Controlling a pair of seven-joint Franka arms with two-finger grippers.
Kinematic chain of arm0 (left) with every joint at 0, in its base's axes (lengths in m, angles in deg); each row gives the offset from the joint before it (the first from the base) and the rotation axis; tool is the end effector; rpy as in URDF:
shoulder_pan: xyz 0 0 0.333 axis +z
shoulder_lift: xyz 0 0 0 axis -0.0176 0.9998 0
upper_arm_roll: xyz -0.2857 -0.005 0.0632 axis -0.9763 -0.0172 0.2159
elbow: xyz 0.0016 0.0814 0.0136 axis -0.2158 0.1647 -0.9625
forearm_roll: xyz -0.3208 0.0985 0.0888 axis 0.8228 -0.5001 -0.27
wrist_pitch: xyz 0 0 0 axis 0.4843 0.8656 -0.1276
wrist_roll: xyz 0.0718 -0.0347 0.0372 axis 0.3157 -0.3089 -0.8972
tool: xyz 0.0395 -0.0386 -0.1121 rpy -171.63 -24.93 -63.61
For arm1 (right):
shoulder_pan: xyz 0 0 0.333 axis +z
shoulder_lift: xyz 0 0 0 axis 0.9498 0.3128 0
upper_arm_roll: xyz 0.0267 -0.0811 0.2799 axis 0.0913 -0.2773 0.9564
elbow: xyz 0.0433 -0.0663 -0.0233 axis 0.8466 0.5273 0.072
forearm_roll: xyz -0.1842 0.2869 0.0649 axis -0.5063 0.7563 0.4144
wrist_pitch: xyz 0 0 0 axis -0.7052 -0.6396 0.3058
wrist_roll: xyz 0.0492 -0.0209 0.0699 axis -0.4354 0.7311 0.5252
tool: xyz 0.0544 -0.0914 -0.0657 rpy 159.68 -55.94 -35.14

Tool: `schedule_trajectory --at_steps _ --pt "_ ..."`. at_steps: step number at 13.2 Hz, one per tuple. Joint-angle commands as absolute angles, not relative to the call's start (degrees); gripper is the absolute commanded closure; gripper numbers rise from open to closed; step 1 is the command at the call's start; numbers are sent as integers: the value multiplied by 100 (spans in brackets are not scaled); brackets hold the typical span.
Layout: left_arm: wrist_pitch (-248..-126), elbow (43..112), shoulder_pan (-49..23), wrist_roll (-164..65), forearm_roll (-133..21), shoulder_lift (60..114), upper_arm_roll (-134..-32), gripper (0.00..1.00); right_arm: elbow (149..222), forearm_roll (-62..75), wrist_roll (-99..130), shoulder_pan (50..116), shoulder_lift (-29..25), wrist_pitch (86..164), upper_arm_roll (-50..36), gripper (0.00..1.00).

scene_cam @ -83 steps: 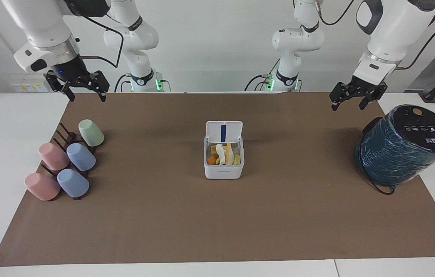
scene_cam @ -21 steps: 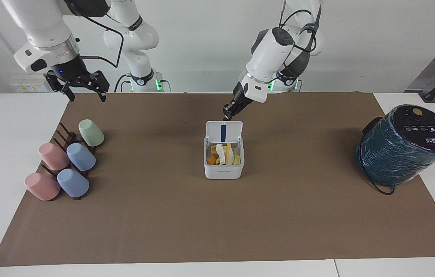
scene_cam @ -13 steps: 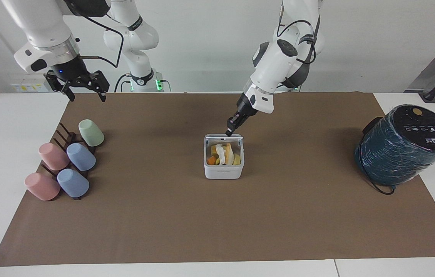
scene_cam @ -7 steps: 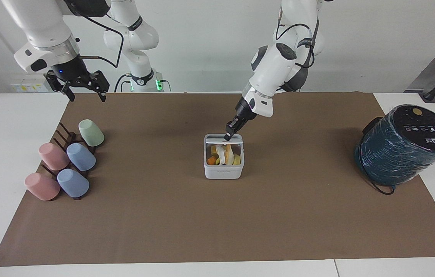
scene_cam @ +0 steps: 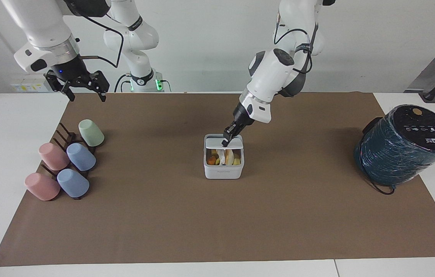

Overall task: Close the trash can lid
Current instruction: 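Swing the white lid down over the bin with the left gripper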

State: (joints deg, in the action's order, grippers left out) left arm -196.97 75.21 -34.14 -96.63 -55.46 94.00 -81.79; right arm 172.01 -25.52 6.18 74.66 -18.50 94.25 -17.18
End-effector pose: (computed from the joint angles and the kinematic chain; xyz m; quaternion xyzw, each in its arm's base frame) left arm 0.5141 -0.3492 0.3979 0.8864 0.3820 0.0214 0.2607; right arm 0.4932 -0.0035 0.5907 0.9997 -0.0151 -0.0172 0.0113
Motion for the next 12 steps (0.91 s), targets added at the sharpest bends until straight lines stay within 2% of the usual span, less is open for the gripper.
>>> schedule_trajectory --at_steps 1,12 --pt "-19881 7339 -3361 -9614 -5508 9668 -8215 100 17298 -2523 644 7458 -1943 9390 -1709 0" --pt "-19979 7278 -3370 -9614 -5526 9845 -8215 100 17298 -2523 644 7449 -1952 9390 -1709 0"
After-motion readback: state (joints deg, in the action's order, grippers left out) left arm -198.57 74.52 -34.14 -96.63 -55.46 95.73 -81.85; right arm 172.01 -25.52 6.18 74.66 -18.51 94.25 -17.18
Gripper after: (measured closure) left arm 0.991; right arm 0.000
